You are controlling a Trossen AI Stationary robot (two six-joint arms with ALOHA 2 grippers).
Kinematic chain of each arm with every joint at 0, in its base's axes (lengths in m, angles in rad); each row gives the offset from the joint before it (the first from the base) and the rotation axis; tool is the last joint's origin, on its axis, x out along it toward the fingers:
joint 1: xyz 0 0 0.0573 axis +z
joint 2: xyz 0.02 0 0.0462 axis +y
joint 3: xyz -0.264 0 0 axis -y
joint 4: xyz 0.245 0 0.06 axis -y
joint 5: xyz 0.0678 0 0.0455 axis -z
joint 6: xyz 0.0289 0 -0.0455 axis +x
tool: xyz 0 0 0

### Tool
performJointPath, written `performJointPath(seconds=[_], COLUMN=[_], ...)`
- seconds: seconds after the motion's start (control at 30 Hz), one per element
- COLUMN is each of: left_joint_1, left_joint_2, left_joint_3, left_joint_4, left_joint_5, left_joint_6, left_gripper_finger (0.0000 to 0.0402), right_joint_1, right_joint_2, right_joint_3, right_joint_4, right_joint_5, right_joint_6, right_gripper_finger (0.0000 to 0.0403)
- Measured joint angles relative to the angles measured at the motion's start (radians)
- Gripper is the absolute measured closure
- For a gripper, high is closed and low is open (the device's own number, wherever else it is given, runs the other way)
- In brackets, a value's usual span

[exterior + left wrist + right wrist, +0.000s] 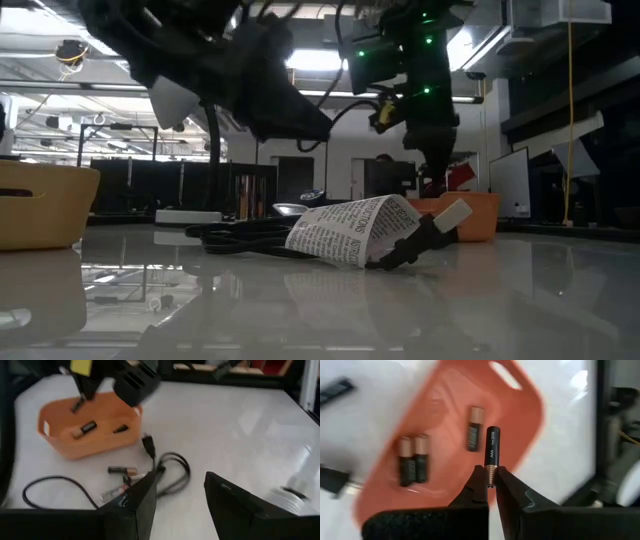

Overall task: Sort batteries
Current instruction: Put the brown battery into the orange bin

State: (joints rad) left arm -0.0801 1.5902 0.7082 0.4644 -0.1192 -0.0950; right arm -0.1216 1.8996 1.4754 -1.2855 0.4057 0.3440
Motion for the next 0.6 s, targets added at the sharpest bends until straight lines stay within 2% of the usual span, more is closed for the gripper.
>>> performJointPath(seconds=[0.23,0.47,0.6], left_joint_1=[0.053,0.089,0.103], left_joint_2=[0.113,0.194,0.222], left_joint_3=[0.011,0.103,0.163], left_joint_4=[0.176,0.167,0.073], left_joint_5=[0.0,0.004,0.005], left_joint_6=[0.046,0.125,0.186], left_gripper_finger=[0.0244,0.0244,0.0244], right_joint_1=[-0.014,-0.024,-0.025], right_joint_2=[0.0,0.0,0.0], right_joint_3=[0.0,0.0,0.002], right_joint_4=[0.011,0.01,-0.023], right_joint_5=[-0.056,-0.078,-0.069], right_joint_6=[-0.043,-0.089,-0.089], right_gripper_finger=[0.0386,0.0327,0.0292])
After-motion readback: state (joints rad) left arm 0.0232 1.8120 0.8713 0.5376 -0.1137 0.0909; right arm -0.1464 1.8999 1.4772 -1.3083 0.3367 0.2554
